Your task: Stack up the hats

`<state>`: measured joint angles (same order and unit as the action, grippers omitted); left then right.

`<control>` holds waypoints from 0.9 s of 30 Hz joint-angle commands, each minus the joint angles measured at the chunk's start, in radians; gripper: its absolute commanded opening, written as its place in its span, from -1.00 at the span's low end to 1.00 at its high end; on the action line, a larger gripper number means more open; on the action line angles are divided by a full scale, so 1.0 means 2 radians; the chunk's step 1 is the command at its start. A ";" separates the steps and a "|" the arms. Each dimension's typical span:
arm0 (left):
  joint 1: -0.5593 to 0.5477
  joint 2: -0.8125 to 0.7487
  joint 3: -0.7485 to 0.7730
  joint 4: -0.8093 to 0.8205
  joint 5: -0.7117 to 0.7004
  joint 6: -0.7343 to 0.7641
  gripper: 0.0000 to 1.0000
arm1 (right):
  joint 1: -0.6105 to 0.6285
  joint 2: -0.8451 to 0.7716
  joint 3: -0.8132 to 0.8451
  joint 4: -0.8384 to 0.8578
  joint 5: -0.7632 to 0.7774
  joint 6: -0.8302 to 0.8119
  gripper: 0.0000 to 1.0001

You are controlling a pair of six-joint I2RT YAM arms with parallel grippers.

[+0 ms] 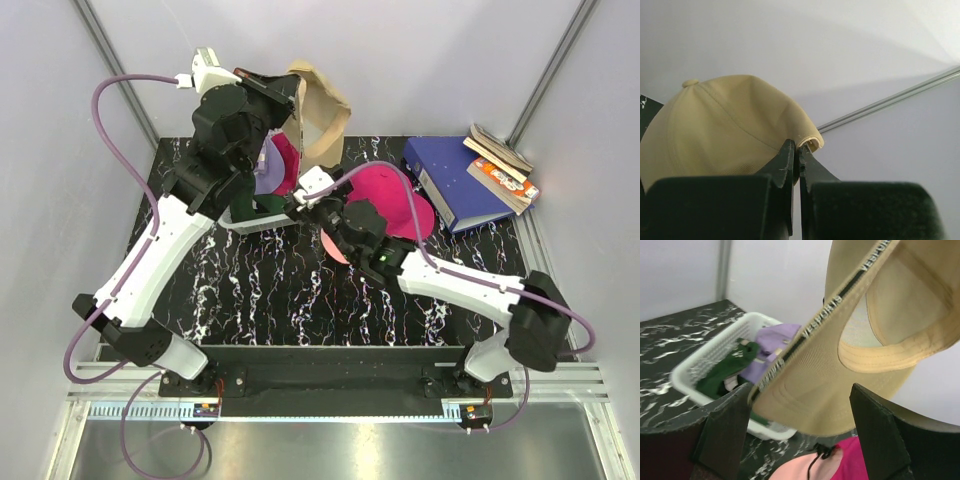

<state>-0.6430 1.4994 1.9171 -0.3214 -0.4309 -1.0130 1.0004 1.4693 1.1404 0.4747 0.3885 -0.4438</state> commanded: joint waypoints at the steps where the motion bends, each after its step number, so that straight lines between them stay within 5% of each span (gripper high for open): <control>1: -0.008 -0.039 -0.018 0.060 -0.016 -0.032 -1.00 | 0.001 0.027 0.016 0.119 0.074 -0.079 0.72; 10: -0.011 -0.059 -0.050 0.074 -0.028 -0.037 -1.00 | 0.002 0.071 0.034 0.202 0.108 -0.154 0.52; 18: -0.011 -0.055 -0.045 0.080 -0.061 0.024 -1.00 | 0.001 0.026 -0.014 0.191 0.100 -0.113 -0.70; 22: -0.006 -0.056 -0.067 0.083 -0.078 0.067 -0.95 | 0.002 -0.046 -0.033 0.113 0.029 -0.047 -1.00; 27: 0.004 -0.072 -0.105 0.108 -0.055 0.126 0.39 | -0.003 -0.108 0.000 -0.072 -0.032 0.087 -1.00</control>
<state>-0.6559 1.3914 1.7424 -0.1982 -0.5301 -0.8749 0.9993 1.3689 1.0752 0.5747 0.4732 -0.5175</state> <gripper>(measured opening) 0.529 0.037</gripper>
